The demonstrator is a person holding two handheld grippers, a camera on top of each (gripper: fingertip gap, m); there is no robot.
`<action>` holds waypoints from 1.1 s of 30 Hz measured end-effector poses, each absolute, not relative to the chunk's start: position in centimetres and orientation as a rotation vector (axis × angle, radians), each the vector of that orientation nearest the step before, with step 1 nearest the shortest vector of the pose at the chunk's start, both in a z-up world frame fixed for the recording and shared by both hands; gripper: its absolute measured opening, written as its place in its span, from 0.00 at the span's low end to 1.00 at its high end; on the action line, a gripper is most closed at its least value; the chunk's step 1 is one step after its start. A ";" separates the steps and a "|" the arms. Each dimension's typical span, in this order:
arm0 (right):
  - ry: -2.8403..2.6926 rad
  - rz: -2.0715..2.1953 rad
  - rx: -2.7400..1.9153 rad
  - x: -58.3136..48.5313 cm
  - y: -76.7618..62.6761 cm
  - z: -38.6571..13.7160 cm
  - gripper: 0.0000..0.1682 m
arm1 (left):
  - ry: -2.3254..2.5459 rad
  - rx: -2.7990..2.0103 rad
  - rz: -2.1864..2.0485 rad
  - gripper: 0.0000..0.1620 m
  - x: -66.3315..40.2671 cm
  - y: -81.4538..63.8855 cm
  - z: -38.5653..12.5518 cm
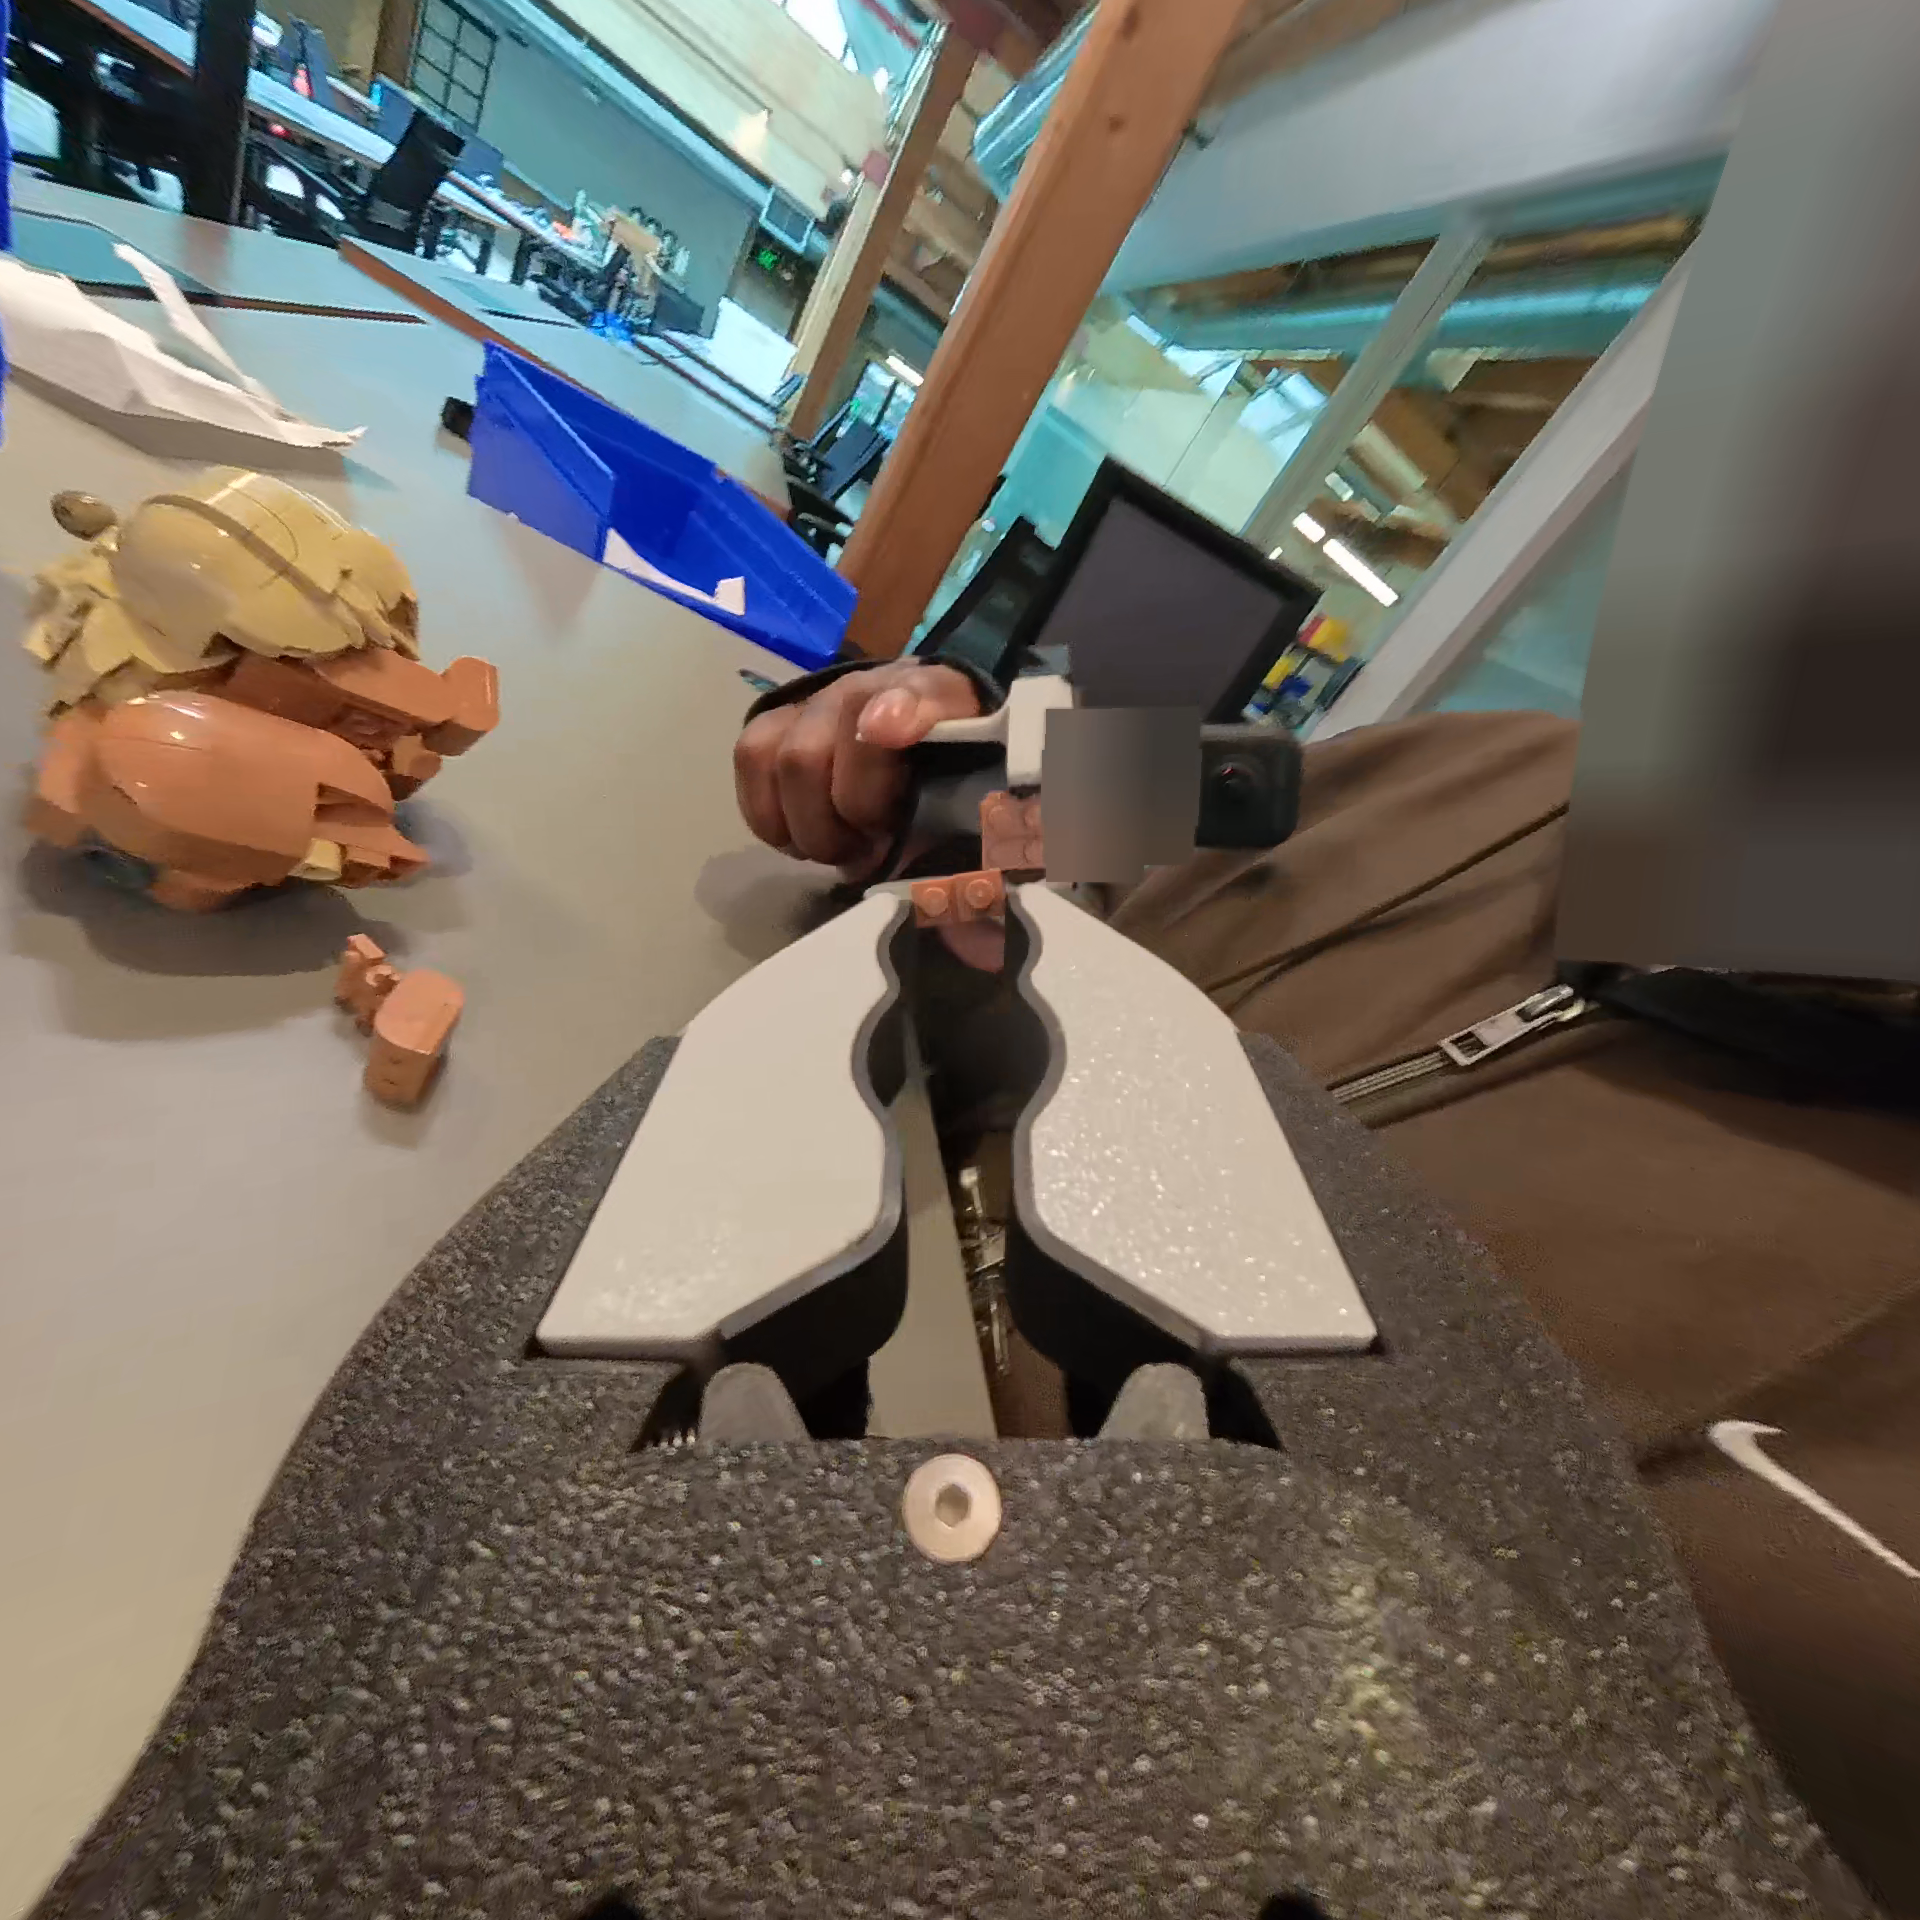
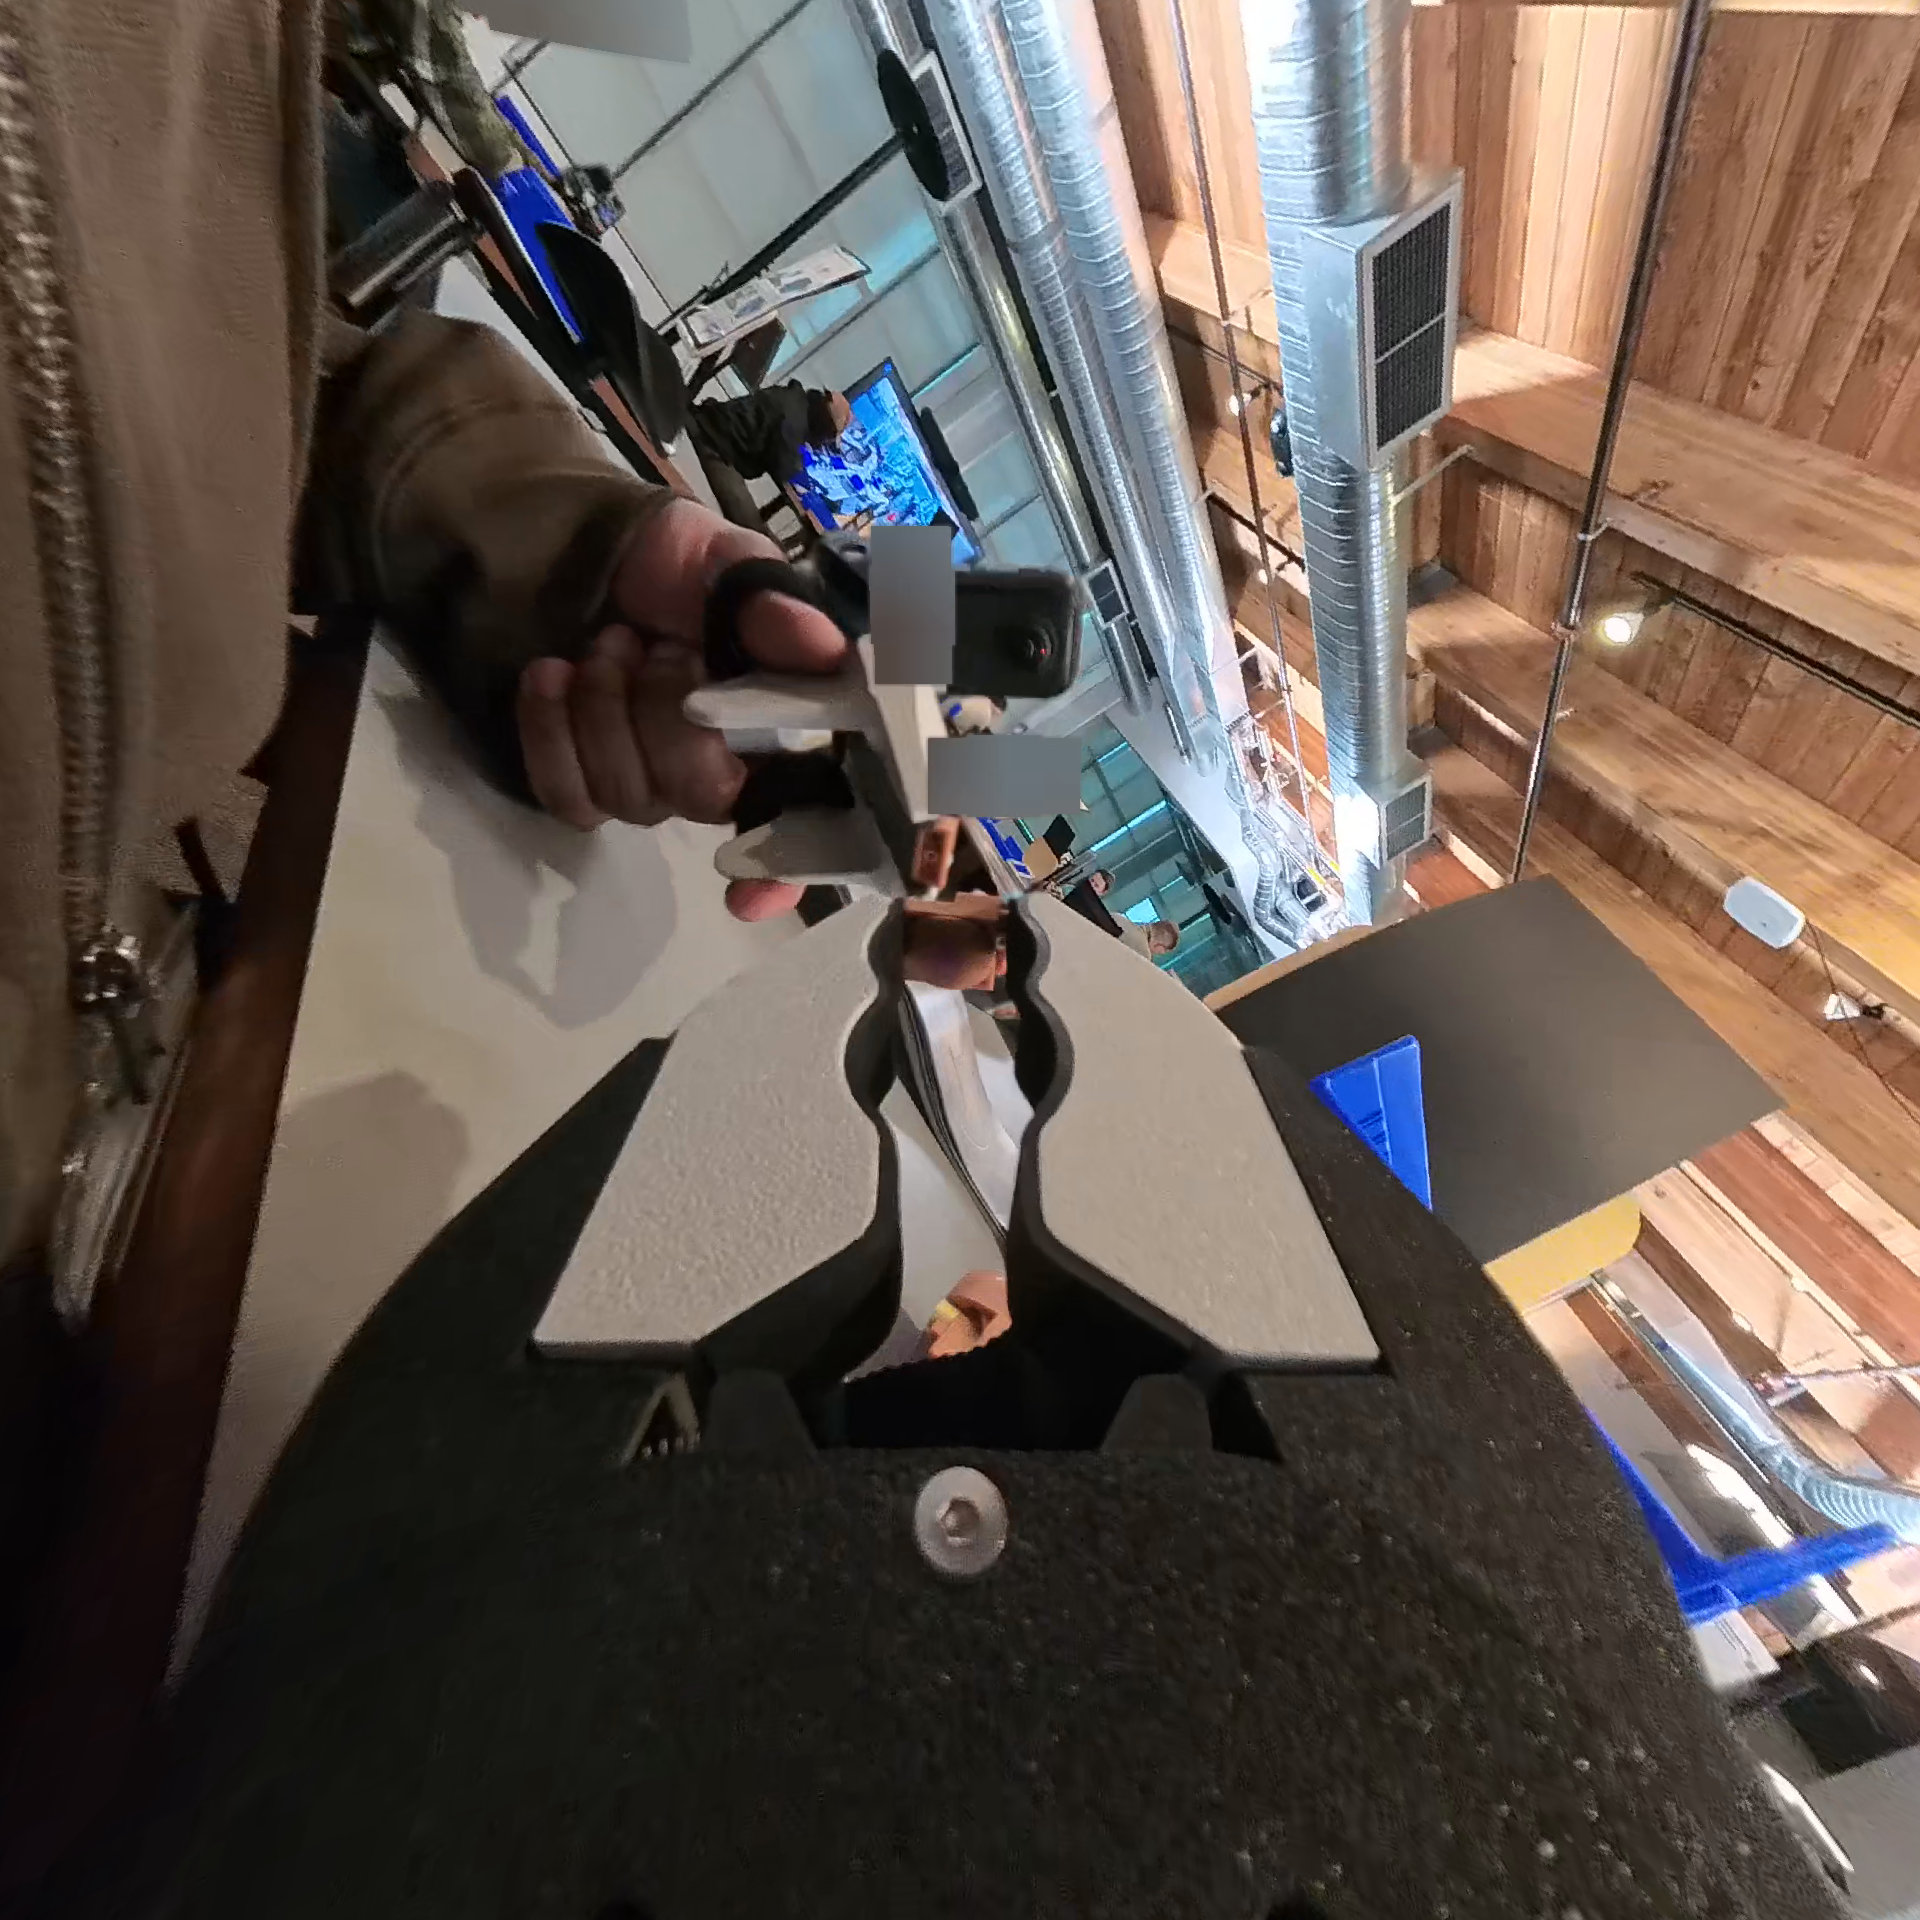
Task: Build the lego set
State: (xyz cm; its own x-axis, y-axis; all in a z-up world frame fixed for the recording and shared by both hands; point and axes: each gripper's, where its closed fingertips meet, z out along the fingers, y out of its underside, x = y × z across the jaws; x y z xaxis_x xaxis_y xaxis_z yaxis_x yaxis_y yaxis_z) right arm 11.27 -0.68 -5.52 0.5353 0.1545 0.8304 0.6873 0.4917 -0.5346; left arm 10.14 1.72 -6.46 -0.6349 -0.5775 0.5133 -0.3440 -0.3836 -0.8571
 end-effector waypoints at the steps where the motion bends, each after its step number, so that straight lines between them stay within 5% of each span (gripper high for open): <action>1: -0.973 -0.416 -1.043 11.5 -0.4 -5.6 0.11 | 1.660 -1.234 -2.110 0.10 10.1 1.6 -6.6; 12: -0.916 -0.402 -1.243 12.8 1.9 -7.4 0.11 | 1.952 -1.415 -1.041 0.10 12.0 5.3 -14.7; 18: -0.881 -0.304 -1.332 13.0 2.4 -8.0 0.11 | 2.006 -1.465 -0.807 0.16 11.7 6.4 -16.5; 24: -0.806 -0.138 -1.312 12.8 1.8 -6.9 0.11 | 1.938 -1.429 -1.032 0.25 11.8 5.7 -14.6; 33: -0.762 -0.032 -1.258 12.5 1.2 -5.6 0.11 | 1.644 -1.273 -1.895 0.25 12.3 1.3 -6.4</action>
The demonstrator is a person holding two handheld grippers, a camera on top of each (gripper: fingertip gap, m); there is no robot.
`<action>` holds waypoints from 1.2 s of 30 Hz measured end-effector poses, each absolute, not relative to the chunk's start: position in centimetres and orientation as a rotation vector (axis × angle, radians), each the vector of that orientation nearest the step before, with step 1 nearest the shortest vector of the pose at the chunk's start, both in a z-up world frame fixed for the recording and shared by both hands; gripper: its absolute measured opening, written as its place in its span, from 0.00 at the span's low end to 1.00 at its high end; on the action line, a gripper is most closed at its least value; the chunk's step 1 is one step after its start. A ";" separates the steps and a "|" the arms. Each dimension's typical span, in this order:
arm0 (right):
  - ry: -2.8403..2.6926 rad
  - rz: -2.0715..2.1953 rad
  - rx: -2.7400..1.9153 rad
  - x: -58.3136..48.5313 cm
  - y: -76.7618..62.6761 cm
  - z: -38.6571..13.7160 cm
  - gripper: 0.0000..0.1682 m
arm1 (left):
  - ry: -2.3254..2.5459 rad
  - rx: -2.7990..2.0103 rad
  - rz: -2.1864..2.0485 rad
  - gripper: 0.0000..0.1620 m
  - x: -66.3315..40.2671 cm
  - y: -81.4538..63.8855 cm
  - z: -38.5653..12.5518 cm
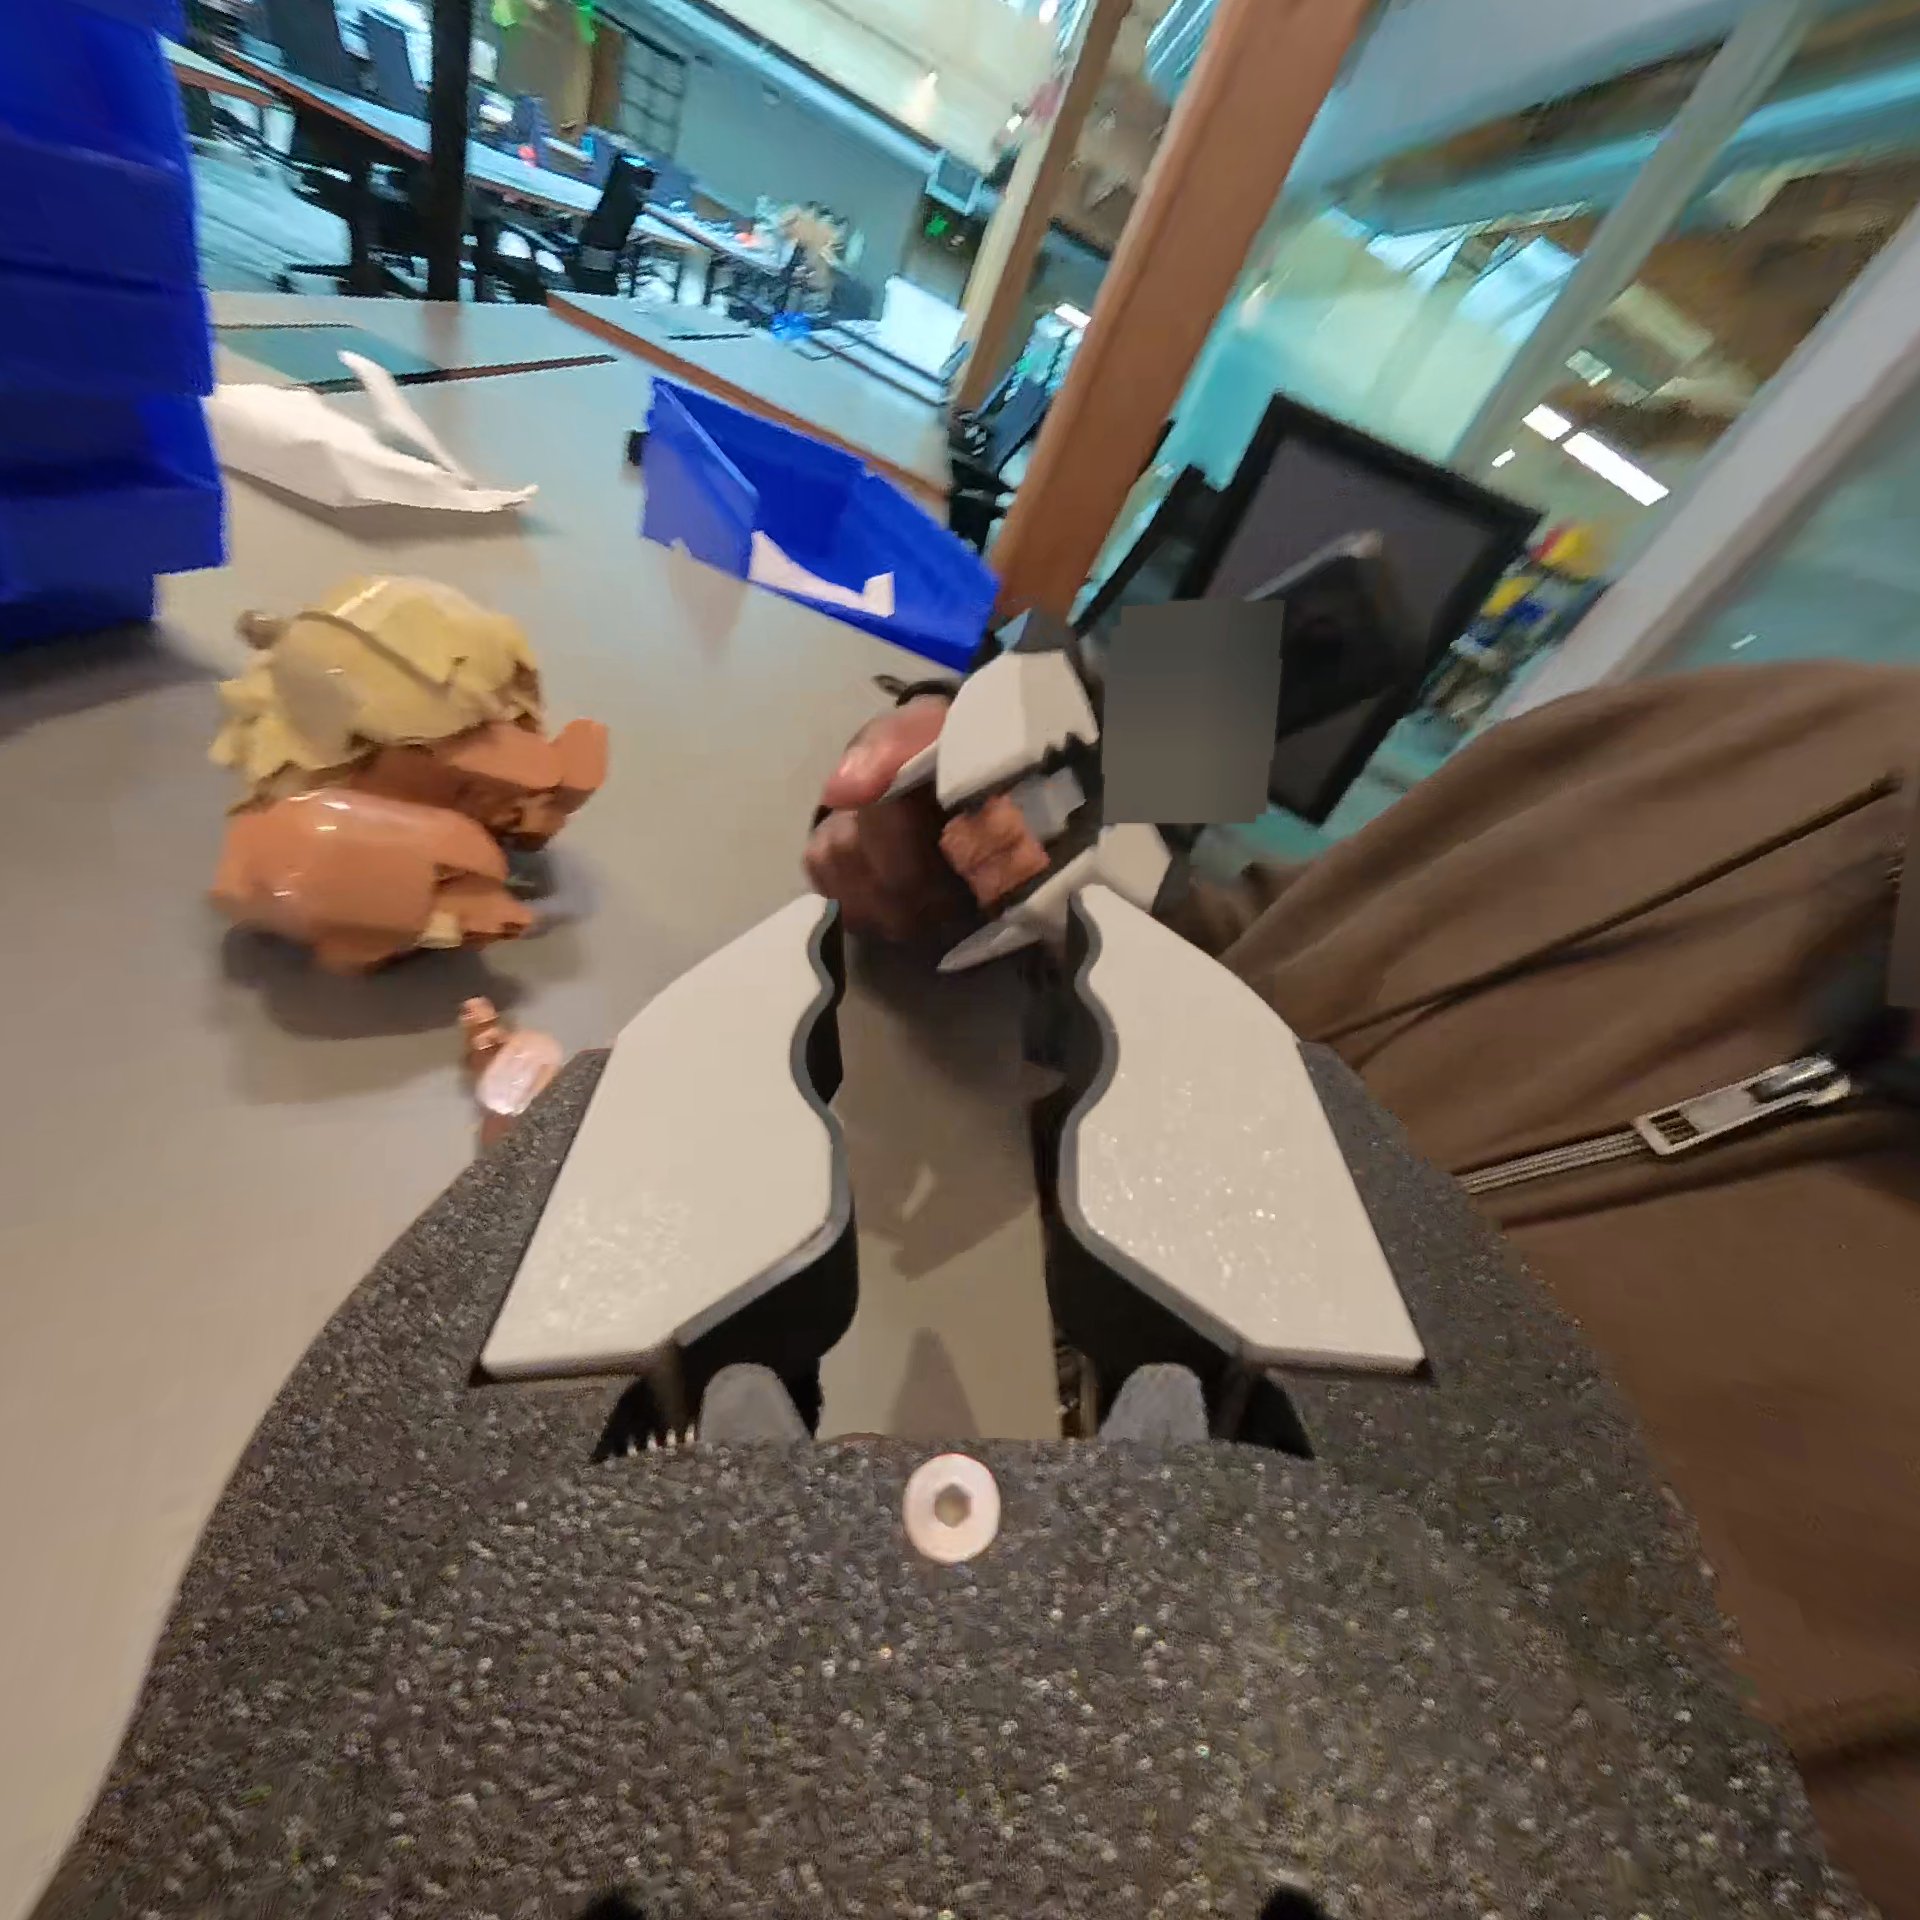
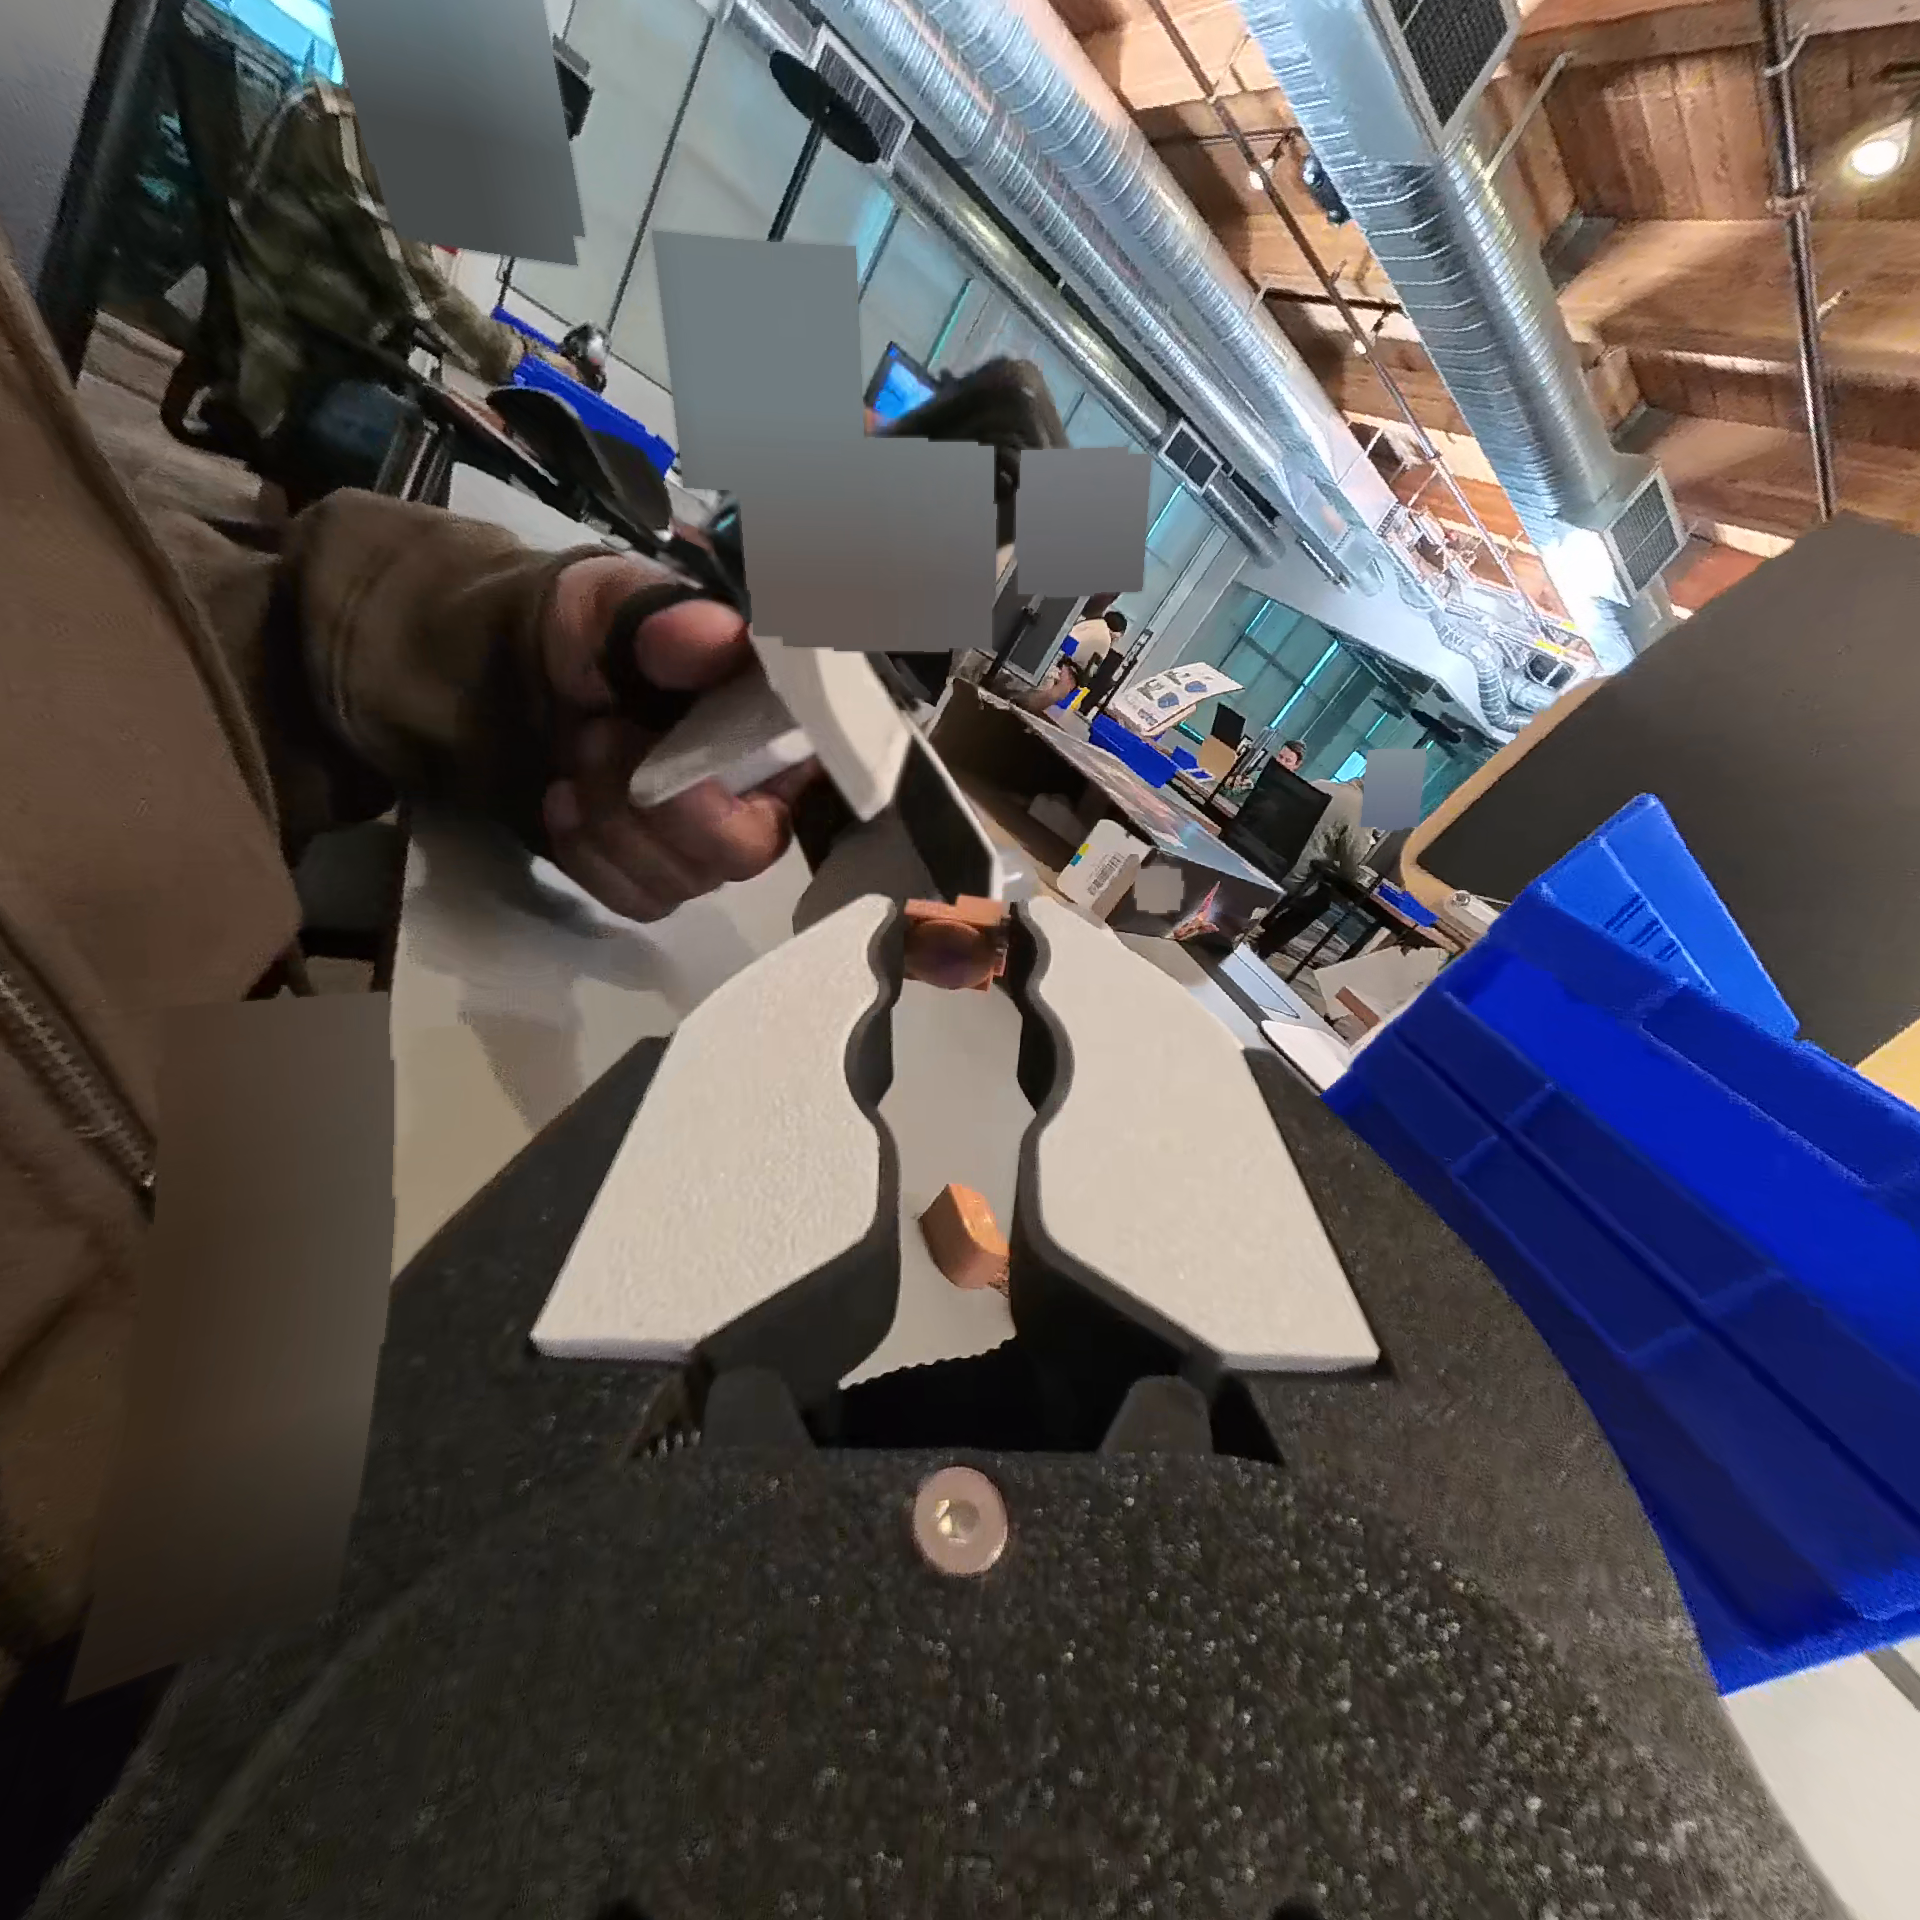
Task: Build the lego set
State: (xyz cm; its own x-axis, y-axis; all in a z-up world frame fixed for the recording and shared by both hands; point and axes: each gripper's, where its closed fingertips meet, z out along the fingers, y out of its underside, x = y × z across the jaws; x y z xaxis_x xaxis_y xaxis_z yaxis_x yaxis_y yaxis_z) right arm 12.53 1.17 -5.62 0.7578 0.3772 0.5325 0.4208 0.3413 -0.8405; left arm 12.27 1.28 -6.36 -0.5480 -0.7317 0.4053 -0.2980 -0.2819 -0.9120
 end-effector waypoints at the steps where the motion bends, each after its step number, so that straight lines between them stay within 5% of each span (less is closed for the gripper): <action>1: -0.776 -0.044 -1.257 12.4 1.2 -5.8 0.11 | 1.638 -1.287 -1.945 0.25 12.4 1.0 -6.2; 13: -0.899 -0.161 -1.257 11.4 1.5 -7.3 0.11 | 1.765 -1.341 -2.012 0.11 13.1 -0.8 -7.8; 36: -0.947 -0.475 -1.163 11.7 1.6 -6.7 0.10 | 1.705 -1.142 -1.825 0.11 12.9 -0.1 -7.1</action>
